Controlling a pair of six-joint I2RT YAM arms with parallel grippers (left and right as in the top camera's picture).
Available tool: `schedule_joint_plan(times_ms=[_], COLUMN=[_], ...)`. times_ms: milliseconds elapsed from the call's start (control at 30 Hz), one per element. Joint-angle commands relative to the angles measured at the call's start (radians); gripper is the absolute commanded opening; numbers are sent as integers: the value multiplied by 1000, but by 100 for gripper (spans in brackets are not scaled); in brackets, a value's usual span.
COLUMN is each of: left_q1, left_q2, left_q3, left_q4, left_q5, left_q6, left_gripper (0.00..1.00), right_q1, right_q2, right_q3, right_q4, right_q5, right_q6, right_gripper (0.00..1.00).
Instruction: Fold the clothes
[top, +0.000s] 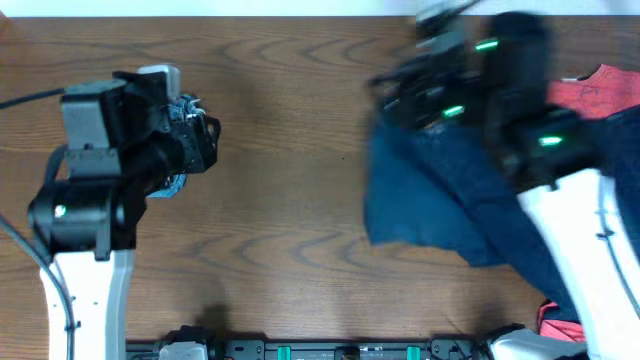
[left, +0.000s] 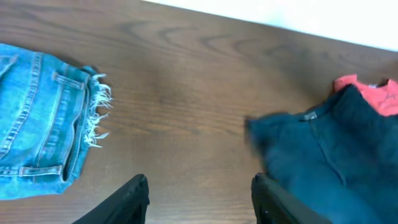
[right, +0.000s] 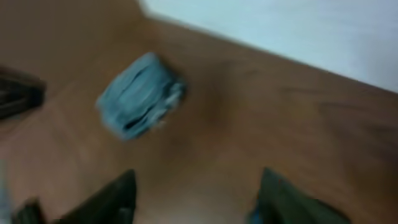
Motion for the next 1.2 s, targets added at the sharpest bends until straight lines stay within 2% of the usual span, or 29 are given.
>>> schedule_joint_plan(times_ms=[0, 233, 533, 800, 967, 1167], left_q1=[10, -26, -290, -453, -475, -475], left_q2=[-17, 34, 361, 699, 839, 940], left_q3=[4, 4, 3, 4, 4, 4], left_q4=[11, 21, 64, 330, 492, 579], left_q5=[-11, -7, 21, 26, 27, 28], left_q6=[10, 24, 148, 171, 168, 128], left_gripper=[58, 59, 59, 59, 59, 59], right_q1=[50, -58, -245, -331, -338, -338], right_q2=[-45, -102, -201, -257, -254, -254], right_q3=[17, 17, 17, 17, 17, 16], right_q4=[3, -77, -184, -306, -375, -409], right_q5=[155, 253, 256, 256, 260, 272], right_q6=[18, 46, 127, 162, 162, 162], right_gripper=[73, 77, 76, 76, 76, 75])
